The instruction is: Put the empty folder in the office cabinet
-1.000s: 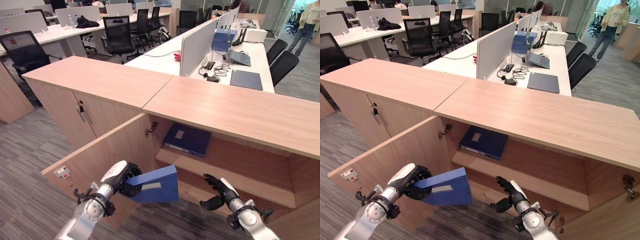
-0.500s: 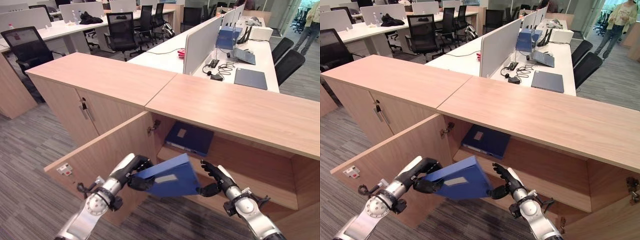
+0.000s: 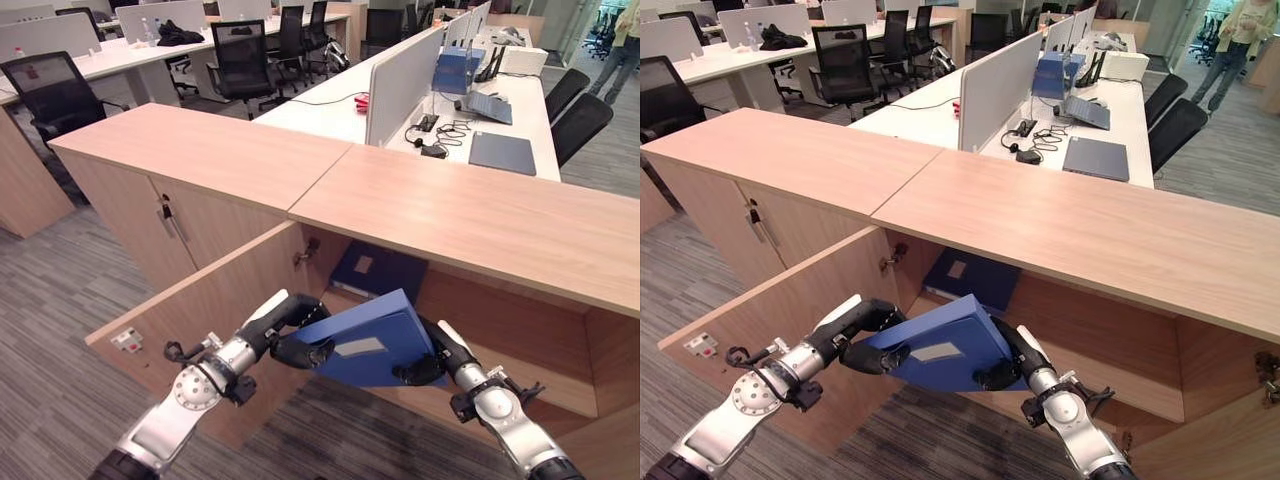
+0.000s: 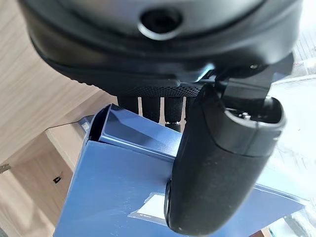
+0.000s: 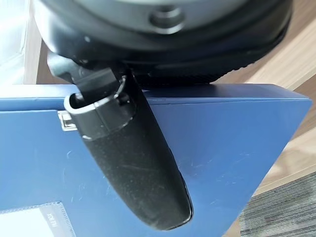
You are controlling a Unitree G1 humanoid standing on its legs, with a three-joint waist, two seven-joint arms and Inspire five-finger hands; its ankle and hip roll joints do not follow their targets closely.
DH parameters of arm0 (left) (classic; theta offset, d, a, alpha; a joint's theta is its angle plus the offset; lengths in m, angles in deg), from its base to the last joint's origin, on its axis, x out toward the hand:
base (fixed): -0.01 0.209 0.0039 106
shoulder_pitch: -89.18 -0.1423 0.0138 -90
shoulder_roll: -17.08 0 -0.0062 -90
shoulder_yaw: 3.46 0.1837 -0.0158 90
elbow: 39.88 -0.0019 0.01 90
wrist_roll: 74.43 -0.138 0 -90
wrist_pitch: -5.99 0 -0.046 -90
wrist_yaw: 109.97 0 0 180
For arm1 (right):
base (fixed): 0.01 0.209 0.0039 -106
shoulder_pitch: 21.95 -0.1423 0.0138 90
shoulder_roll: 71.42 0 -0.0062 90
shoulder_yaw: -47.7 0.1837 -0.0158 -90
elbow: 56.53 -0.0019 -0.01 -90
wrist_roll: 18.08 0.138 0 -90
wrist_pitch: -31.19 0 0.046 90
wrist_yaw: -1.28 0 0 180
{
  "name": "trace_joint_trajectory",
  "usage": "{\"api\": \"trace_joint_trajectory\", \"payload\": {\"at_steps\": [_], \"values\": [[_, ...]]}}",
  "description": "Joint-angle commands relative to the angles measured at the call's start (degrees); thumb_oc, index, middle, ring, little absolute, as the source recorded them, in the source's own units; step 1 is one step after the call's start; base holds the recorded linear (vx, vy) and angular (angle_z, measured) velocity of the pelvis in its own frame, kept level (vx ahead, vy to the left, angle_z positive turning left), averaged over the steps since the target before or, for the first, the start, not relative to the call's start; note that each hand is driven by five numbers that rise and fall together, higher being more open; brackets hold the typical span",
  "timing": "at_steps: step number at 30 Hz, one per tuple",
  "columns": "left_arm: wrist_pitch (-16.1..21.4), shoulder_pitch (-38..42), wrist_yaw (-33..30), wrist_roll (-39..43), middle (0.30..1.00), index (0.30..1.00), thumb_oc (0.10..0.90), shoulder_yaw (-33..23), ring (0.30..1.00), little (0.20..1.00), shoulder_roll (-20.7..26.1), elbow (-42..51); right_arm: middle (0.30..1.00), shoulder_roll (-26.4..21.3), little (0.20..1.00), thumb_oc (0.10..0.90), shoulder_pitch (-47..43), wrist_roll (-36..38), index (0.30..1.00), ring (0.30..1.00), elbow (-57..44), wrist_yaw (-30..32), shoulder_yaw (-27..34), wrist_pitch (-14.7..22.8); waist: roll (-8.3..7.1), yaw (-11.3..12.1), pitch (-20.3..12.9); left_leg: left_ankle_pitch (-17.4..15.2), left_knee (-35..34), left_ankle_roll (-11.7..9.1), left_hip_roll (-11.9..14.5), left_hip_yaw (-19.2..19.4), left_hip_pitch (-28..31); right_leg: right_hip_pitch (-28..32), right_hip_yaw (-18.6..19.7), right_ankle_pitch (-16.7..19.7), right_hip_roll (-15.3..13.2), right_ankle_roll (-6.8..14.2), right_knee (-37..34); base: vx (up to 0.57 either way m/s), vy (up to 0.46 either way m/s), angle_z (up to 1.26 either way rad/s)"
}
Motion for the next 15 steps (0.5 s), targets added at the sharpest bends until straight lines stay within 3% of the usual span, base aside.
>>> {"api": "trace_joint_trajectory", "payload": {"at_steps": [1,2,9,15], "values": [[9.66,11.88,2.88,9.22,0.3,0.3,0.4,3.54,0.3,0.3,-3.27,8.22,0.436,-1.3,0.436,0.491,-11.47,3.26,0.436,0.436,-4.7,0.06,-2.42,5.9,-0.69,0.02,-2.83,-9.48,-0.09,0.08,-0.16,3.03,5.07,-4.34,-3.22,4.32,-0.22,1.13,0.31,0.0,0.0,0.0],[9.83,13.02,3.58,10.86,0.3,0.3,0.4,4.53,0.3,0.3,-2.86,8.8,0.3,-1.98,0.3,0.4,-12.15,4.01,0.3,0.3,-4.99,-1.16,-3.45,5.9,-0.81,-0.08,-2.86,-9.5,-0.09,0.01,-0.15,3.09,5.05,-4.37,-3.21,4.32,-0.2,1.14,0.34,0.0,0.0,0.0],[10.0,13.77,4.94,13.07,0.3,0.3,0.4,5.7,0.3,0.3,-1.81,8.63,0.3,-1.48,0.3,0.4,-10.81,9.94,0.3,0.3,-4.87,-4.31,-4.84,6.23,-0.96,-0.2,-2.86,-9.46,-0.09,-0.19,-0.09,3.17,5.04,-4.37,-3.29,4.4,-0.12,1.16,0.32,0.0,0.0,0.0],[10.33,12.15,6.07,13.2,0.3,0.3,0.4,5.11,0.3,0.3,-1.42,7.83,0.3,-3.24,0.3,0.4,-10.2,8.05,0.3,0.3,-6.73,-6.89,-6.6,7.07,-1.1,-0.11,-2.93,-9.94,-0.09,-0.36,0.03,3.12,5.46,-3.91,-3.34,3.95,0.01,1.22,0.15,0.01,-0.001,0.0]]}}
